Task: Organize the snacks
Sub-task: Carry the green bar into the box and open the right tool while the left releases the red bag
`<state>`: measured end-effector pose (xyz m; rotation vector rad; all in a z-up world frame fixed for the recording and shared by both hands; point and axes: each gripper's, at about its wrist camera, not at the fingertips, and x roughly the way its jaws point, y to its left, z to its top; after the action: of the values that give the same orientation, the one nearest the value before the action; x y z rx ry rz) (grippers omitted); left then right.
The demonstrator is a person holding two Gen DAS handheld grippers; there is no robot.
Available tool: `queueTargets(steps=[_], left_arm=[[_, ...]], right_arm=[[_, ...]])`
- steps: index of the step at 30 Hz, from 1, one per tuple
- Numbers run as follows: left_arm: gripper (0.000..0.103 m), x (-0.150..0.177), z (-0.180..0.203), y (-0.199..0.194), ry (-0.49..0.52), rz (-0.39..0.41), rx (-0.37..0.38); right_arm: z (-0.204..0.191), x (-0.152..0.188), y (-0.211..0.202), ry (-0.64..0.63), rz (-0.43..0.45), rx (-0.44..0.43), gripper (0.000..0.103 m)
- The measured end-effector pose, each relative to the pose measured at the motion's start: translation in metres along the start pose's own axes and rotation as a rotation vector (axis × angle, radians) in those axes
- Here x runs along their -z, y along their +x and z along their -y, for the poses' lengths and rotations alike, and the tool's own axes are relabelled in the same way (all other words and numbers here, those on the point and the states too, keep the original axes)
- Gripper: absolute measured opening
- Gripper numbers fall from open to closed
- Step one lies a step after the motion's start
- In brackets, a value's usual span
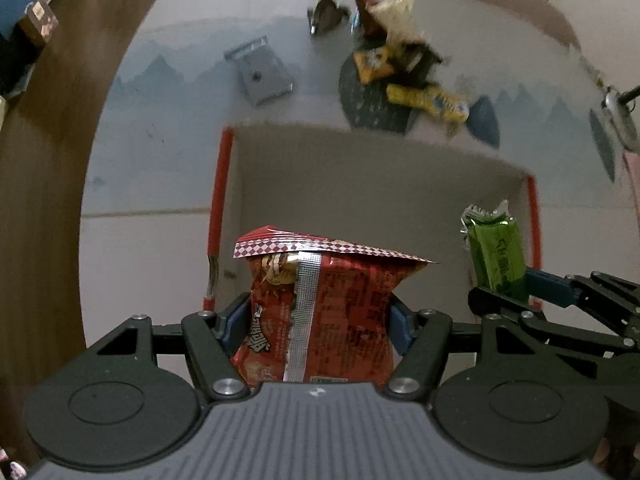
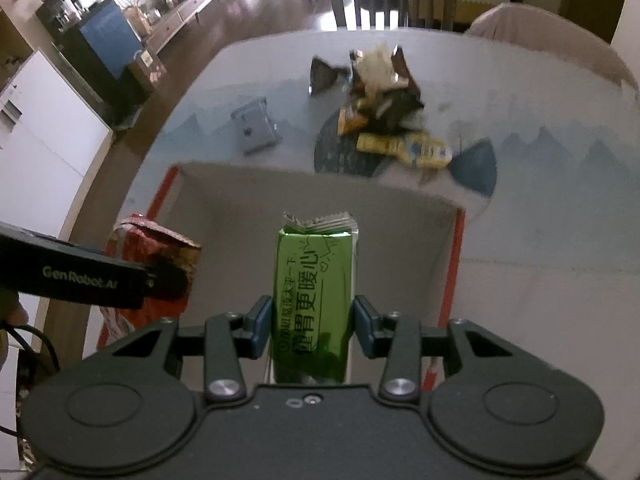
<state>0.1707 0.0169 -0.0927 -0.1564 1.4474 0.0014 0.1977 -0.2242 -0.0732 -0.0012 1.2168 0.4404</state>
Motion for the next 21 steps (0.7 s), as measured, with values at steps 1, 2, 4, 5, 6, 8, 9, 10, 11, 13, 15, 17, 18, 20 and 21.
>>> queueTargets(steps=[1, 2, 4, 5, 6, 8, 9, 10, 11, 13, 15, 17, 18, 20, 21], left_arm=[[0.068, 0.003, 0.000, 0.006, 0.000, -0.012, -0.005], [0.068, 0.005, 0.000, 0.012, 0.003, -0.021, -0.010], [0.068, 0.009, 0.000, 0.021, 0.008, -0.034, -0.016], [0.068, 0.010, 0.000, 0.025, 0.011, -0.039, -0.021], [0.068, 0.010, 0.001, 0.029, 0.015, -0.043, -0.024], [0.068, 0.011, 0.001, 0.037, 0.019, -0.053, -0.033], [0.068, 0.012, 0.002, 0.040, 0.026, -0.055, -0.040], [0.068, 0.012, 0.002, 0.043, 0.031, -0.055, -0.046], [0.068, 0.013, 0.003, 0.046, 0.036, -0.058, -0.054], [0.068, 0.013, 0.005, 0.055, 0.048, -0.068, -0.065], [0.068, 0.014, 0.007, 0.062, 0.058, -0.074, -0.089], [0.068, 0.016, 0.010, 0.065, 0.088, -0.063, -0.115], [0.068, 0.017, 0.012, 0.065, 0.099, -0.062, -0.122], [0.068, 0.018, 0.014, 0.067, 0.113, -0.063, -0.129], [0.068, 0.019, 0.015, 0.068, 0.120, -0.067, -0.135]], right_arm=[[-0.001, 0.004, 0.003, 0.000, -0.007, 0.003, 0.041], [-0.002, 0.007, 0.008, 0.000, -0.015, 0.006, 0.041], [-0.002, 0.011, 0.015, 0.008, -0.028, 0.007, 0.041], [-0.001, 0.013, 0.019, 0.013, -0.033, 0.013, 0.041], [-0.001, 0.014, 0.023, 0.014, -0.035, 0.020, 0.041], [-0.002, 0.017, 0.030, 0.014, -0.044, 0.032, 0.041], [-0.002, 0.019, 0.035, 0.017, -0.051, 0.039, 0.041], [-0.003, 0.020, 0.038, 0.013, -0.057, 0.043, 0.041], [-0.004, 0.021, 0.041, 0.009, -0.062, 0.049, 0.041], [-0.006, 0.024, 0.047, 0.010, -0.073, 0.060, 0.041], [-0.009, 0.027, 0.054, 0.002, -0.083, 0.077, 0.041], [-0.010, 0.028, 0.059, -0.005, -0.090, 0.090, 0.041], [-0.009, 0.029, 0.060, -0.002, -0.094, 0.095, 0.041], [-0.008, 0.030, 0.063, 0.000, -0.103, 0.101, 0.041], [-0.006, 0.031, 0.065, 0.004, -0.108, 0.104, 0.041]])
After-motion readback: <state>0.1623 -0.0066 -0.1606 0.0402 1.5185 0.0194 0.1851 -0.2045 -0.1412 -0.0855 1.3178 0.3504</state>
